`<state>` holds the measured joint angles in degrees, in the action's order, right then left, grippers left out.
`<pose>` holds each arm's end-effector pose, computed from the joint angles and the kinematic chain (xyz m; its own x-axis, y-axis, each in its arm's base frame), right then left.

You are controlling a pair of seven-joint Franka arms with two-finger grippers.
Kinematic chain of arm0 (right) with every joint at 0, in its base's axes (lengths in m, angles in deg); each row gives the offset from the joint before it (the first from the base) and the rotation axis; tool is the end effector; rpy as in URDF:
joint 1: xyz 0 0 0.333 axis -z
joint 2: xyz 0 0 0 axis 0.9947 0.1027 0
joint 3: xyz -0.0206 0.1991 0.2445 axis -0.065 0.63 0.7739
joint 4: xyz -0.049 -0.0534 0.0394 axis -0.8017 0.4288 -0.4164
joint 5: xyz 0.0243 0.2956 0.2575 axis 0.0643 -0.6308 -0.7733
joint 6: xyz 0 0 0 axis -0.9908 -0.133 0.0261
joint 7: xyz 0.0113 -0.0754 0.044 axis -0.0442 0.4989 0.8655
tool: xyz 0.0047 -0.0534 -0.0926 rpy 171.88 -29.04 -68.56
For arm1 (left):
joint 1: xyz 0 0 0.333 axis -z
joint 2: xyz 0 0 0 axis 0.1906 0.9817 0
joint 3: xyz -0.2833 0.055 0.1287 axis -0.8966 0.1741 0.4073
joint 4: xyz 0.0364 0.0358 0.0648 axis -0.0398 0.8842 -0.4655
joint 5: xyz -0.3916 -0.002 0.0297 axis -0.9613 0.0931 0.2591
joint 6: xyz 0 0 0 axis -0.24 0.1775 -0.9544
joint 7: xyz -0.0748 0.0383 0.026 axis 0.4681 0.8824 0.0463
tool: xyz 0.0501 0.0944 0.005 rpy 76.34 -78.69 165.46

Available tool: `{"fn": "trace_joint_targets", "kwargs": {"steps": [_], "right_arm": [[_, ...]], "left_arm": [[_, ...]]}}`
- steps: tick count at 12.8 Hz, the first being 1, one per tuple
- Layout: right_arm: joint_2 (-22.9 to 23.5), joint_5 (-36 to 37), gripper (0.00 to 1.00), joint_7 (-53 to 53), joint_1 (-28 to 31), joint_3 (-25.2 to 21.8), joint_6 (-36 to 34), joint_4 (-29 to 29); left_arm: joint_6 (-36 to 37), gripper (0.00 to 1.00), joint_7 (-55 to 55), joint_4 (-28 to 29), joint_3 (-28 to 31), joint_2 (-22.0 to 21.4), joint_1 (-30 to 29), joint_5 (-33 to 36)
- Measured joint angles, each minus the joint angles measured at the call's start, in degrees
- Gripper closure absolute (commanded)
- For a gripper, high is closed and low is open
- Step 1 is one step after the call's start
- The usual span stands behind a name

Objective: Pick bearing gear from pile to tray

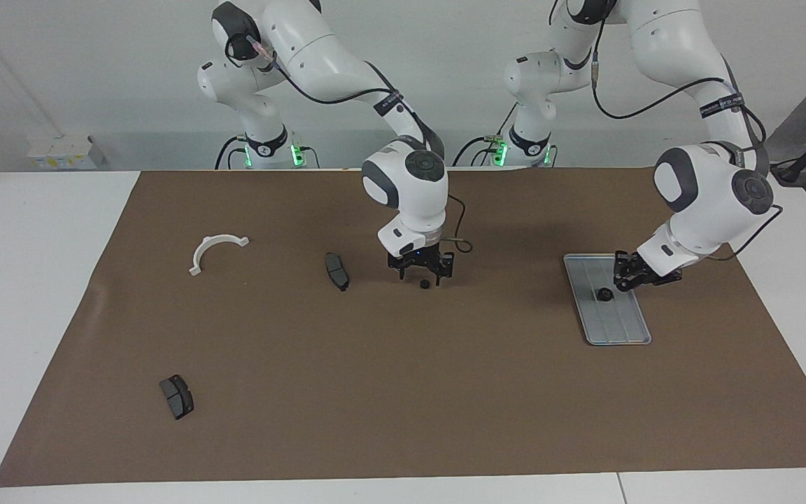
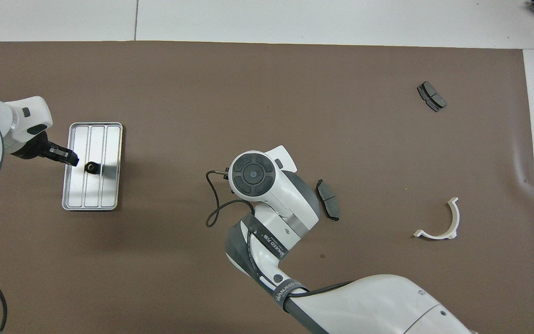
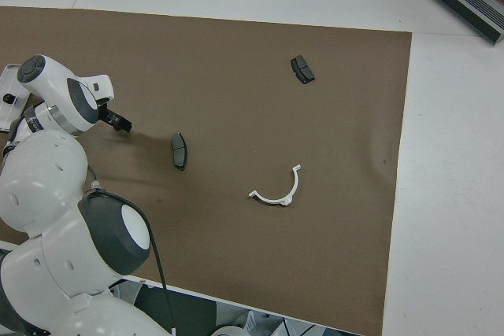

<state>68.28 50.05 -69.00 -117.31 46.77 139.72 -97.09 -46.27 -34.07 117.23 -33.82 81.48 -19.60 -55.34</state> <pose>0.5363 0.4190 0.3120 0.9597 -0.2690 0.0812 -0.2664 -0.9629 -0.0421 0.6043 0.0560 0.3630 0.9302 -0.3584 -0.0800 -0.3492 -0.9307 0.1084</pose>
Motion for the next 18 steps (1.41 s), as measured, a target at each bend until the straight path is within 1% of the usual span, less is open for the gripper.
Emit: {"fn": "trace_joint_targets", "kwargs": {"steps": [1, 3, 4, 5, 6, 7, 8, 9, 11, 13, 15, 18], "right_arm": [[-0.7, 0.0, 0.0, 0.4, 0.8, -0.4, 0.0, 0.2], [-3.6, 0.0, 0.0, 4.0, 4.9, -0.6, -0.1, 0.1], [-5.5, 0.0, 0.0, 6.0, 7.5, -0.7, -0.4, -0.3], [-7.8, 0.0, 0.0, 8.1, 9.9, -0.7, -1.1, -0.9], [-9.8, 0.0, 0.0, 9.6, 11.9, -0.7, -1.5, -1.6], [-11.8, 0.0, 0.0, 10.7, 13.6, -0.7, -2.2, -2.3], [-13.6, 0.0, 0.0, 11.9, 15.3, -0.7, -3.0, -2.8], [-15.2, 0.0, 0.0, 13.5, 17.0, -0.7, -3.9, -3.1], [-18.1, 0.0, 0.0, 16.7, 20.5, -0.8, -6.2, -3.3], [-22.0, 0.0, 0.0, 21.1, 24.3, -0.8, -10.1, -3.3], [-26.0, 0.0, 0.0, 25.9, 28.0, -0.8, -14.3, -3.3], [-30.6, 0.0, 0.0, 32.3, 31.2, -0.8, -21.2, -3.1]], "left_arm": [[-2.0, 0.81, 1.3, 1.9, 0.1, -0.1, -0.7, 0.0], [-5.6, 0.72, 2.5, 5.6, 0.1, -0.6, -1.3, 0.0], [-6.4, 0.62, 2.7, 6.9, 0.1, -0.9, -1.4, 0.0], [-6.6, 0.49, 2.8, 7.8, 0.1, -1.3, -1.4, 0.0], [-6.6, 0.31, 2.8, 8.5, 0.1, -1.7, -1.4, 0.0], [-6.6, 0.22, 2.8, 8.9, 0.1, -2.1, -1.4, 0.0], [-6.6, 0.16, 2.8, 9.1, 0.1, -2.4, -1.4, 0.0], [-6.6, 0.15, 2.8, 9.0, 0.1, -2.8, -1.4, 0.0], [-6.6, 0.15, 2.8, 8.9, -0.1, -3.8, -1.3, 0.0], [-6.6, 0.16, 0.7, 8.8, -0.5, -5.1, -0.5, 0.0], [-6.5, 0.17, -7.4, 8.5, -0.8, -6.1, 3.4, 0.0], [-6.4, 0.18, -24.3, 8.0, -1.1, -6.3, 12.3, 0.0]]}}
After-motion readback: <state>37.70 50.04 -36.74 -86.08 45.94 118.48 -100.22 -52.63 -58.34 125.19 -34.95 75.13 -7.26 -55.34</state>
